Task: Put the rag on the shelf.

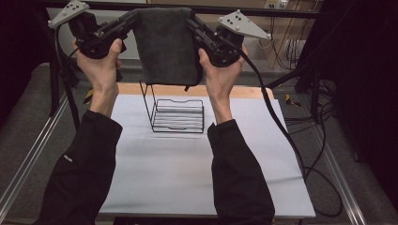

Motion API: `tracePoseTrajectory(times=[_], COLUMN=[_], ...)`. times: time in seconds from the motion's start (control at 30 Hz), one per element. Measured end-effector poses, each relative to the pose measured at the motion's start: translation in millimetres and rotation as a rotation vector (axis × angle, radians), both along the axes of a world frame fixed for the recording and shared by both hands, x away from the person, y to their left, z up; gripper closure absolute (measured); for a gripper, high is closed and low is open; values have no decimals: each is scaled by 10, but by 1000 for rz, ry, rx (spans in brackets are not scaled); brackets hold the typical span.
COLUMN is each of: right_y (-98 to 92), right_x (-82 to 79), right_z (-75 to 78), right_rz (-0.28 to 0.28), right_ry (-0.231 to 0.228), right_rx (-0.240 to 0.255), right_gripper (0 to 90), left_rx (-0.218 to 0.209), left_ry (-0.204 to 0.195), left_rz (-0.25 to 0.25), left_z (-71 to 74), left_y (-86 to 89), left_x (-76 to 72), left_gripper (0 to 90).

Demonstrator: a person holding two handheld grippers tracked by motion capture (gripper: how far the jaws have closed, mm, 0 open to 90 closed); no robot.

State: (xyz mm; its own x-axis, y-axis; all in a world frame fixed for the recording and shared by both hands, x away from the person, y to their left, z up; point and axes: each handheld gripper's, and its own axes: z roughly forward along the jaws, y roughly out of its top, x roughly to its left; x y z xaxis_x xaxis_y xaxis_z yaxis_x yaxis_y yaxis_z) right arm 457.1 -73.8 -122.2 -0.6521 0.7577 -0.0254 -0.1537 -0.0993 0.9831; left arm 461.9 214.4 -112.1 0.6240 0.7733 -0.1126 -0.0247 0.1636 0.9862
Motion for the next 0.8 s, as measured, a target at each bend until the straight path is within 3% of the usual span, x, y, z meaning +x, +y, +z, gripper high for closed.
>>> tracePoseTrajectory(times=[0.3,0.57,0.8], right_y=[8,40,31], right_x=[153,274,340], right_z=[72,124,156], right_rz=[-12,-26,-36], right_ry=[-16,-18,-26], right_rx=[14,7,15], right_gripper=[810,811,811], left_rx=[-7,4,30], left_ry=[2,12,-7], left_rz=[2,15,22], left_z=[85,157,218], left_y=[-8,5,-22], left_x=[136,253,323], left_gripper=[806,806,806])
